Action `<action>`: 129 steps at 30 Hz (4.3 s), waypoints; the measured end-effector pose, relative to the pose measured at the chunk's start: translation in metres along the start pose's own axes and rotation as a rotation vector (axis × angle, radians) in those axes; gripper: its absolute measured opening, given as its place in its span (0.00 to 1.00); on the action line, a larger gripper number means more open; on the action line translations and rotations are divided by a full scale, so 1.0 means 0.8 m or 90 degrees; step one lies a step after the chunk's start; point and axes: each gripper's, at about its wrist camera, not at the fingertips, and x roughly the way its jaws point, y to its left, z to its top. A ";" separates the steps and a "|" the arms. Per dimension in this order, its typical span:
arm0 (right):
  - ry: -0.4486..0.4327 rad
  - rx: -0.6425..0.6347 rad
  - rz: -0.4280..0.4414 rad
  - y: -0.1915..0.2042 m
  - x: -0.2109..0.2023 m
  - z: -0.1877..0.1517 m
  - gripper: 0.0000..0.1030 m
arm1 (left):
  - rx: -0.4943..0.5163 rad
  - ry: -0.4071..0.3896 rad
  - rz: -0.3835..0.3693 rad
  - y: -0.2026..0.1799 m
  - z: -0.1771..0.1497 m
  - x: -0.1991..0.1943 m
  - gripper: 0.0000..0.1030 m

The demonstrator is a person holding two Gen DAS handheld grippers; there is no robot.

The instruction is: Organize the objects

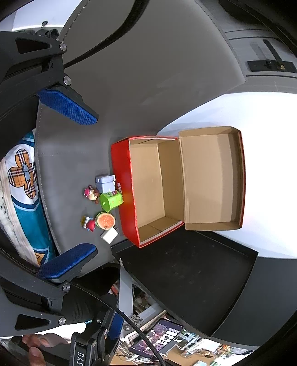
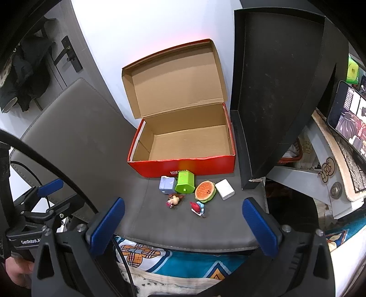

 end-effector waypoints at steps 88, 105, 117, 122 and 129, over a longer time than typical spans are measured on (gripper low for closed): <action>0.266 0.296 0.023 -0.102 0.180 -0.066 0.81 | -0.707 0.094 0.377 0.132 -0.046 0.193 0.77; 0.341 0.357 0.050 -0.102 0.255 -0.085 0.71 | -0.809 0.124 0.370 0.170 -0.071 0.257 0.67; 0.378 0.376 0.062 -0.102 0.294 -0.090 0.64 | -0.866 0.133 0.364 0.193 -0.090 0.288 0.63; 0.393 0.375 0.062 -0.100 0.307 -0.096 0.64 | -0.900 0.132 0.366 0.201 -0.099 0.296 0.60; 0.401 0.373 0.062 -0.099 0.321 -0.097 0.64 | -0.938 0.127 0.367 0.207 -0.111 0.304 0.50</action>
